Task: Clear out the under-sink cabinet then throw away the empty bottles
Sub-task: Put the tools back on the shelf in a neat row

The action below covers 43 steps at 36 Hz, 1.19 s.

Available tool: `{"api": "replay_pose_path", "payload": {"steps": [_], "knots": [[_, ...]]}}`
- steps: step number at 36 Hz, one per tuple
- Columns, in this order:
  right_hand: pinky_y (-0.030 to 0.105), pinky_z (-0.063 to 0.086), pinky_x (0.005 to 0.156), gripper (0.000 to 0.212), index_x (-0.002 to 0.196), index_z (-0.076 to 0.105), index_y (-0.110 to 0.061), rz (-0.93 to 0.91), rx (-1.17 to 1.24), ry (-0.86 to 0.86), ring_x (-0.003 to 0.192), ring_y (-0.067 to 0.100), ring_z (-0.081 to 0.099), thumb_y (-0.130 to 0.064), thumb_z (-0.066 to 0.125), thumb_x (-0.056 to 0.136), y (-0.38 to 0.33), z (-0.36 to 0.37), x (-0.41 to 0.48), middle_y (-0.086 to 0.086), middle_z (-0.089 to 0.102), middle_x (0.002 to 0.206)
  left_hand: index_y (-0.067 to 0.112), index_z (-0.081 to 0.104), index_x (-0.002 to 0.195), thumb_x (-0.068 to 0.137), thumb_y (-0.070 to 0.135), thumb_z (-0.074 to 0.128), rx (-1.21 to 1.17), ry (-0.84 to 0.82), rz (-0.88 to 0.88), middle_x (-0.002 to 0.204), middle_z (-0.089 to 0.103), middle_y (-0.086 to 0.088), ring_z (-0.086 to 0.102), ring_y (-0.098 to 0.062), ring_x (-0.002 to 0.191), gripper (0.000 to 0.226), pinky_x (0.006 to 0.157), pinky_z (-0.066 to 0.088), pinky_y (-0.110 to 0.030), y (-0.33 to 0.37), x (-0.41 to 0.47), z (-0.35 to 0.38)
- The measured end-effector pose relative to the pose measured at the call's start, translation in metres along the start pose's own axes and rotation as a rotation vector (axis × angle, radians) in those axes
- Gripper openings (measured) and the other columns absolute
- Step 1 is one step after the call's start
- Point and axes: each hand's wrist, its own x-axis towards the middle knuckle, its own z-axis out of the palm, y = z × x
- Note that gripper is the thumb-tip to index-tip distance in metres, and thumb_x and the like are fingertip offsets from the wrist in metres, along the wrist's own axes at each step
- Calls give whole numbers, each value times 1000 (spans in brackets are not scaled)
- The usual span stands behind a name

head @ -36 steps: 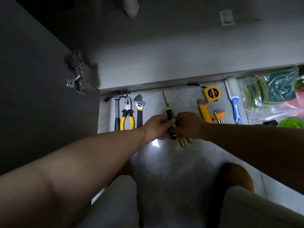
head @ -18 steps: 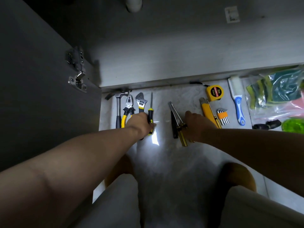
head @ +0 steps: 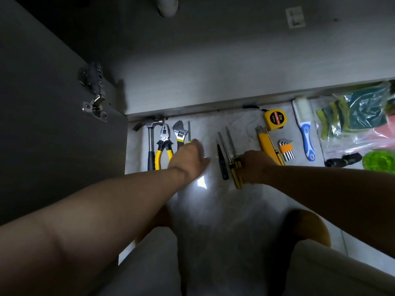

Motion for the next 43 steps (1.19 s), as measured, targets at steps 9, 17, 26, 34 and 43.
{"api": "replay_pose_path", "payload": {"steps": [9,17,26,34,43], "knots": [[34,60,68,14,90,61,-11,-205,461,63,77,24,72,-20,71,86,-27,-8,-18,7,71,82,-14,61,113,99,21,64,-707,-344,-169,101,66,-28,68,-33,86,37,85,62,-40,29,-12,8],[22,41,62,34,99,51,-23,-156,98,16,81,13,55,-43,73,83,-21,16,-12,-8,52,89,2,67,90,98,31,62,-225,-179,-194,76,76,-13,76,-25,72,31,78,63,-40,0,14,7],[22,34,45,28,66,43,-27,36,78,41,54,8,48,-39,65,80,-27,34,-12,-8,50,66,9,62,107,94,44,62,259,-19,-56,115,64,-14,62,-31,110,37,72,42,-29,-5,22,17],[41,61,76,20,68,64,-15,-49,253,93,76,24,71,-26,65,84,-36,12,-14,8,72,78,17,57,92,91,21,65,249,12,-32,101,66,-11,65,-32,101,9,66,40,-28,-17,21,15],[35,59,84,22,97,73,-5,-43,203,-13,90,24,73,-25,71,88,-69,8,-4,11,75,94,18,61,85,88,20,71,211,-5,-28,90,68,-9,68,-30,91,11,67,45,-27,-25,23,14]]}}
